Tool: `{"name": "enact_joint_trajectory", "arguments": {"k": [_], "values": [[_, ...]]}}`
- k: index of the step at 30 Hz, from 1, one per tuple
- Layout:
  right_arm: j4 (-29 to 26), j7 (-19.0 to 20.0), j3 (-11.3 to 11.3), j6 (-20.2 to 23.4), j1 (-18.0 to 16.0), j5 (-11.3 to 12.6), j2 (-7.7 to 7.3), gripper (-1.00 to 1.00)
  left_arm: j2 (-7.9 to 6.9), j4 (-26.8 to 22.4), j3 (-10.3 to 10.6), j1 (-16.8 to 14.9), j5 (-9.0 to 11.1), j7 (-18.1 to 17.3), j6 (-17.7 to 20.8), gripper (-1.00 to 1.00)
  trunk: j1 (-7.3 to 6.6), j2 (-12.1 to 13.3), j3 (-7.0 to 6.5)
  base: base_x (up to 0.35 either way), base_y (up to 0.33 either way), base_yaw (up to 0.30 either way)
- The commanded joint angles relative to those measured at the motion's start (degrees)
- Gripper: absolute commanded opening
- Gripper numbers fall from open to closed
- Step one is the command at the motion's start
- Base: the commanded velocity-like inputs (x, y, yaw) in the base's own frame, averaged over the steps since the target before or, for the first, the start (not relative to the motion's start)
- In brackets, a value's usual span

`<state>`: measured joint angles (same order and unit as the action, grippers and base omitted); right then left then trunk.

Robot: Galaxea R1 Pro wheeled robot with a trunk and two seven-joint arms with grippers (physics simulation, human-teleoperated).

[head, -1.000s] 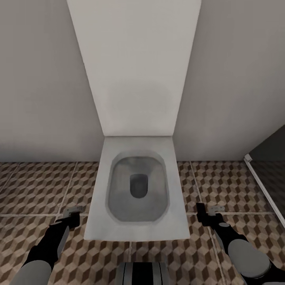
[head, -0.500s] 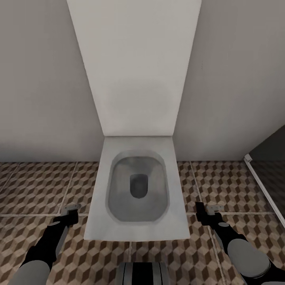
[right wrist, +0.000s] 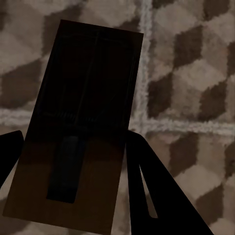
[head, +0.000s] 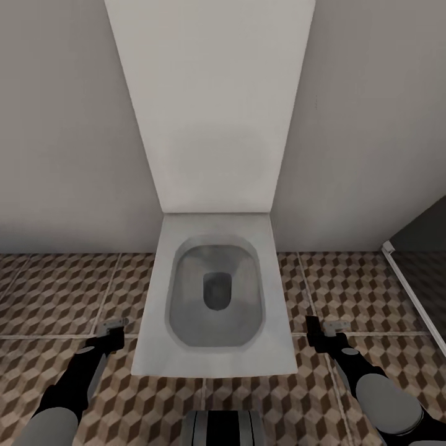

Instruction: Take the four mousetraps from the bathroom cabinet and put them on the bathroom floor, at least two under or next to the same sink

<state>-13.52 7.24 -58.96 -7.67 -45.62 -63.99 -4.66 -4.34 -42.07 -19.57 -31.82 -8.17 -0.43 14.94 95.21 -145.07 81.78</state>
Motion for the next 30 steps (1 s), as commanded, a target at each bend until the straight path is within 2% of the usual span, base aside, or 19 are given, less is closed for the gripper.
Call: {"name": "enact_joint_trajectory", "arguments": {"k": [1, 3, 27, 30], "values": [[0.0, 0.2, 0.0, 0.0, 0.0, 0.2, 0.0, -1.0, 0.13, 0.0, 0.0, 0.0, 0.0, 0.0, -0.1, -1.0, 0.0, 0.0, 0.0, 0.0, 0.0, 0.0], [0.0, 0.2, 0.0, 0.0, 0.0, 0.2, 0.0, -1.0, 0.3, 0.1, 0.1, 0.0, 0.0, 0.0, -0.2, -1.0, 0.0, 0.0, 0.0, 0.0, 0.0, 0.0], [0.2, 0.2, 0.0, 0.0, 0.0, 0.2, 0.0, -1.0, 0.38, 0.1, 0.1, 0.0, 0.0, 0.1, -0.5, -1.0, 0.62, -0.3, 5.32, 0.0, 0.0, 0.0], [0.2, 0.2, 0.0, 0.0, 0.0, 0.2, 0.0, -1.0, 0.21, 0.1, 0.1, 0.0, 0.0, 0.1, -0.9, -1.0, 0.62, -0.3, 5.32, 0.0, 0.0, 0.0]]}}
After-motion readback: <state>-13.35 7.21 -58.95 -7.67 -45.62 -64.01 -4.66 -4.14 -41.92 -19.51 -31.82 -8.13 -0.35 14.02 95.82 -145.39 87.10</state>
